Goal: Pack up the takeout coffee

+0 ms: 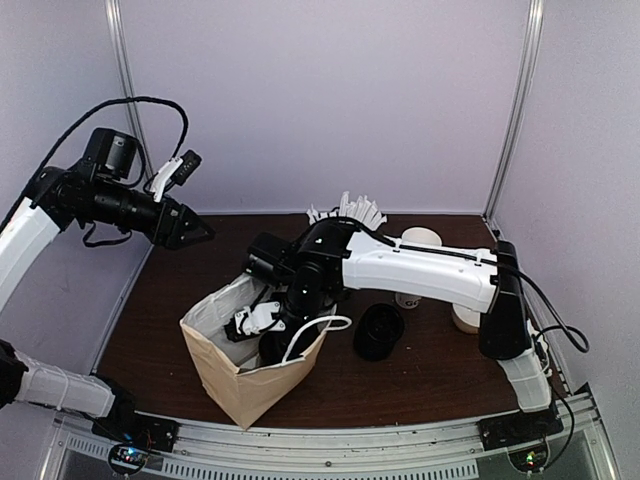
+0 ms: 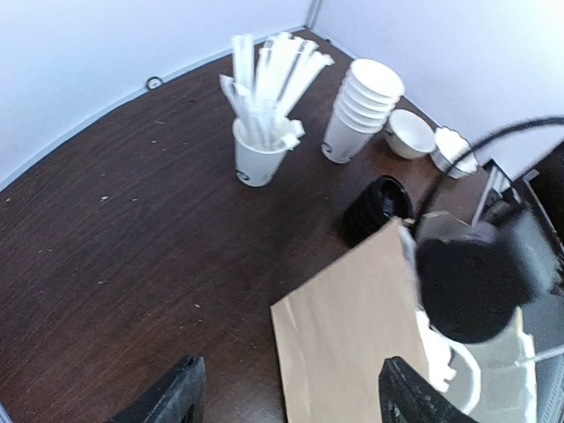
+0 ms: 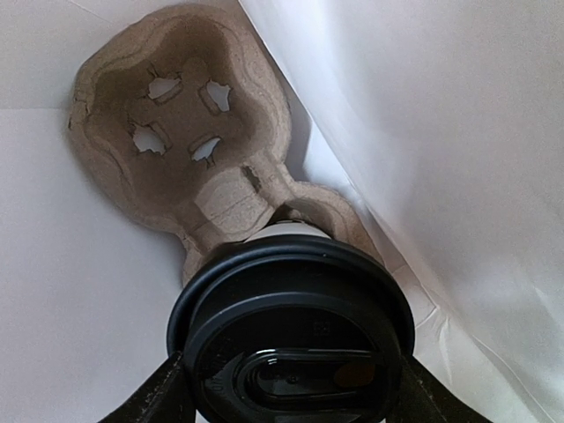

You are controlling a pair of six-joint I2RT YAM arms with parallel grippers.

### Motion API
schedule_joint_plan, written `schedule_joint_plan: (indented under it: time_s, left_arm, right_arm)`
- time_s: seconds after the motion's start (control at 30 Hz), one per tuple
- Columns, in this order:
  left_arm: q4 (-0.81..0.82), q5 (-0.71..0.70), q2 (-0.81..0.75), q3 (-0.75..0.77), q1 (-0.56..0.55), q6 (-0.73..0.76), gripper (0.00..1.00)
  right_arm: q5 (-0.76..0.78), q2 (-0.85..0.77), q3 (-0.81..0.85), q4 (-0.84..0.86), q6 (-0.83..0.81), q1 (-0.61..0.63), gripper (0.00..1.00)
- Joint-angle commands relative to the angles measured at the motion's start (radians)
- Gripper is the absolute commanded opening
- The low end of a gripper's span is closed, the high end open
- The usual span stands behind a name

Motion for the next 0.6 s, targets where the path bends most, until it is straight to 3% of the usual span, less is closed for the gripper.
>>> schedule_joint_plan:
  time_s: [0.0,0.1,0.17,0.37,0.57]
  left_arm:
    - [-0.135,0.010,-0.074,0.014,-0.101,-0.045,0.71]
    - [-0.170,-0.026,-0.137,0.023,-0.131,-0.087,0.72]
    - [-0.211,-0.025,-0.160,0.048,-0.134,-0.098,0.73]
    - [-0.296,-0.018,-0.159,0.094,-0.159,-0.116,0.72]
    - [-0.279,-0.031,-0.084,0.123,-0.200,-0.115,0.72]
  right_arm:
    - [0.062,0.039,-0.009,-0.058,0.018,0.007,0.61]
    - [0.074,0.010,0.022,-0.067,0.033,0.006,0.79]
    - [0.081,-0.013,0.043,-0.067,0.036,0.007,0.98]
    - [0.086,-0.043,0.209,-0.133,0.038,0.009,0.99]
    - [0.104,-0.091,0.201,-0.112,0.028,0.021,0.99]
